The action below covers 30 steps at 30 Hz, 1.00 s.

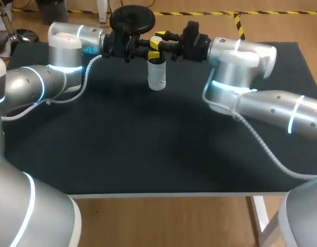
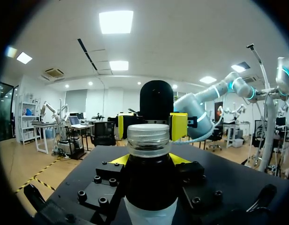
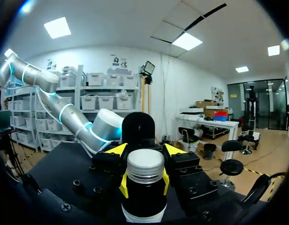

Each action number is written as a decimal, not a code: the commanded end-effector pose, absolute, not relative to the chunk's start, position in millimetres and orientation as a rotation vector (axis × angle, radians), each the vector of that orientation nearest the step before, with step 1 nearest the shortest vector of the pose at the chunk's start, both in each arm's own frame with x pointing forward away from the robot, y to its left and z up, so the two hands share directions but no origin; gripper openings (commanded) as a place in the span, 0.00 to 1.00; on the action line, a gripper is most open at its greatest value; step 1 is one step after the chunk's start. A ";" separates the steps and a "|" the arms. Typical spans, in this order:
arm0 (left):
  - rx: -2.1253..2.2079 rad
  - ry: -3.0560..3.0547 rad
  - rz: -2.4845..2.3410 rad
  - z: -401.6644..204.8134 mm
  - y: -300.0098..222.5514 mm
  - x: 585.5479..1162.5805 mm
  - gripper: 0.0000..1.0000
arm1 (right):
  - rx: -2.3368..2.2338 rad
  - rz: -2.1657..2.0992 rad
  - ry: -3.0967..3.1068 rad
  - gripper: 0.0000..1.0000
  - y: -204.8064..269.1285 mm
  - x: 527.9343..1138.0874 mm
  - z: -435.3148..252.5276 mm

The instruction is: Unscrew the bottle cap

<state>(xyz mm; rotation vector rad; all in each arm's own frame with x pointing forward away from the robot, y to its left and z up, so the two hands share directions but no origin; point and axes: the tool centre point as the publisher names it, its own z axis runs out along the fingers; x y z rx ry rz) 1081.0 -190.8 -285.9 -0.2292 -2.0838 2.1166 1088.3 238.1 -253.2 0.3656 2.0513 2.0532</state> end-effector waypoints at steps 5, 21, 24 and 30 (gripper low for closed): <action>-0.239 -2.075 2.114 -284.5 -188.8 1082.4 0.00 | -0.130 2.346 2.283 0.00 234.7 1093.0 -259.0; -0.239 -2.075 2.114 -284.5 -188.8 1082.4 0.00 | -0.849 2.655 2.400 0.00 243.4 1083.2 -243.0; -0.239 -2.075 2.114 -284.5 -188.8 1082.4 0.00 | -0.921 2.633 2.441 0.00 244.0 1084.1 -240.1; -0.239 -2.075 2.114 -284.5 -188.8 1082.4 0.00 | -0.887 2.546 2.411 0.00 226.9 1094.5 -211.3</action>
